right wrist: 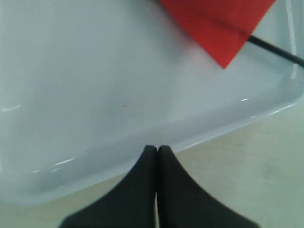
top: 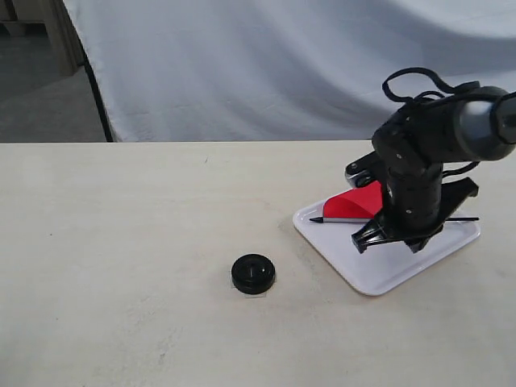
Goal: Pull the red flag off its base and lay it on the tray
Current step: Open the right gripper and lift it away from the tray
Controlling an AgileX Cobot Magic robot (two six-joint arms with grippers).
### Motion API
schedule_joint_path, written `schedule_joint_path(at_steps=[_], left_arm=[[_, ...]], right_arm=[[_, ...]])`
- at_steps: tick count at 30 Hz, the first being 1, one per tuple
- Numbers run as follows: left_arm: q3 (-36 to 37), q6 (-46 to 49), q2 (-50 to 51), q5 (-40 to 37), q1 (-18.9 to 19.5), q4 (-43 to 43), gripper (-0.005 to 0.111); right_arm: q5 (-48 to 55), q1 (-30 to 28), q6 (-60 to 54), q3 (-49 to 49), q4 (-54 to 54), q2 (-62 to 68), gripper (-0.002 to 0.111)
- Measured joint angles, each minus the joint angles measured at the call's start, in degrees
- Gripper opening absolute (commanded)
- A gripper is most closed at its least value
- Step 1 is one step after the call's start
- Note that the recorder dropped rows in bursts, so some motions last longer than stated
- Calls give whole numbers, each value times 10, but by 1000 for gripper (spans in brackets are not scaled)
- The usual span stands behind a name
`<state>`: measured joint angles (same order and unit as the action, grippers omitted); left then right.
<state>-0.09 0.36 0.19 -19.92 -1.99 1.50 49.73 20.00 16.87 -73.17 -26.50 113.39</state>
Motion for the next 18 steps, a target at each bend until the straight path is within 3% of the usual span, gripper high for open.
schedule_joint_path(at_steps=[5,9,14,18], left_arm=[[0,0,0,0,0,0,0],[0,0,0,0,0,0,0],[0,0,0,0,0,0,0],[0,0,0,0,0,0,0]], right_arm=[[0,-36,-58,-14,148,-18,-1],[16,-99,-70,-16,222,-32,-1],[49,-152,-97,-16,244,-41,-1],[54,-156,-117,-16,258,-54,-1]])
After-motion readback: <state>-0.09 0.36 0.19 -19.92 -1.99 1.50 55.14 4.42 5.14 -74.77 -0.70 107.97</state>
